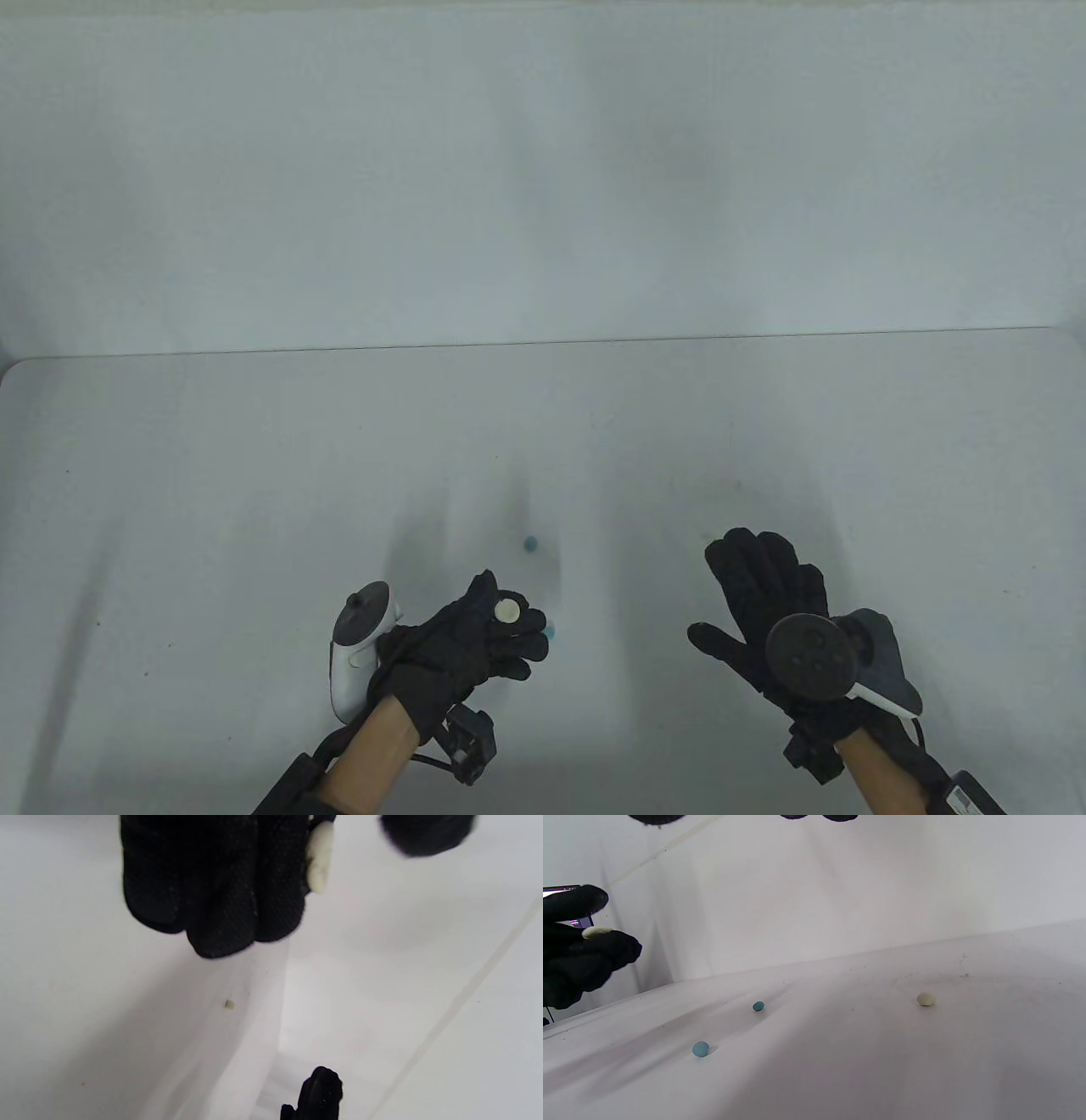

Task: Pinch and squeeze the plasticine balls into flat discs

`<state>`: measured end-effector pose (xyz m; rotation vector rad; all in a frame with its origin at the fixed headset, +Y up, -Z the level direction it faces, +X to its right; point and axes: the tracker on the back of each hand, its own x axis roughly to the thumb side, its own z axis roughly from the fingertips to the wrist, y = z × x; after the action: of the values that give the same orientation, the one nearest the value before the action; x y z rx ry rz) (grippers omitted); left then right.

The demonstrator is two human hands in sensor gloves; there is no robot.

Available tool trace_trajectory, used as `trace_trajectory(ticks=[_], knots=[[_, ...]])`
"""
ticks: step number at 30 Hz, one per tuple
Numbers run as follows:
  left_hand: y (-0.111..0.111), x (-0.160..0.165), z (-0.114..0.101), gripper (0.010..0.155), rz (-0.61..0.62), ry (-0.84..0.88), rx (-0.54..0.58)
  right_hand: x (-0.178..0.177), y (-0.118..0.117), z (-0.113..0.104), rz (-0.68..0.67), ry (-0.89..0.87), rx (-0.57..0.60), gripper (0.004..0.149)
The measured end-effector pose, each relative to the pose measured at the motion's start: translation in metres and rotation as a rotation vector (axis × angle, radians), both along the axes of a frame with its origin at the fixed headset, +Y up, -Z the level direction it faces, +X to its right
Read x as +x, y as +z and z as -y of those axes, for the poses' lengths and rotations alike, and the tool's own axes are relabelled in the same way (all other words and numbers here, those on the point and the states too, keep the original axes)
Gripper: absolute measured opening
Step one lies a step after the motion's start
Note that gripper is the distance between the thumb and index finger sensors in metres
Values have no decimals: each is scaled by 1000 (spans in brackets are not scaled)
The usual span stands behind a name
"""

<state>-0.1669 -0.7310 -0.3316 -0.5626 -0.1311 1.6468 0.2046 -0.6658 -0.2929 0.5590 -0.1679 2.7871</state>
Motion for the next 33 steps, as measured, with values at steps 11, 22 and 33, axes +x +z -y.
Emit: trace_trajectory(ticks=[11,22,33], knots=[[-1,-1,-12,46,-42,-61,93,0,0,0,-5,-1,-1,81],[0,3,-7,70,4,-8,80,0,0,1,-5,-3,1,81],[-3,-1,-14,63,-51,-77,142,0,0,1,-7,-2,-8,82]])
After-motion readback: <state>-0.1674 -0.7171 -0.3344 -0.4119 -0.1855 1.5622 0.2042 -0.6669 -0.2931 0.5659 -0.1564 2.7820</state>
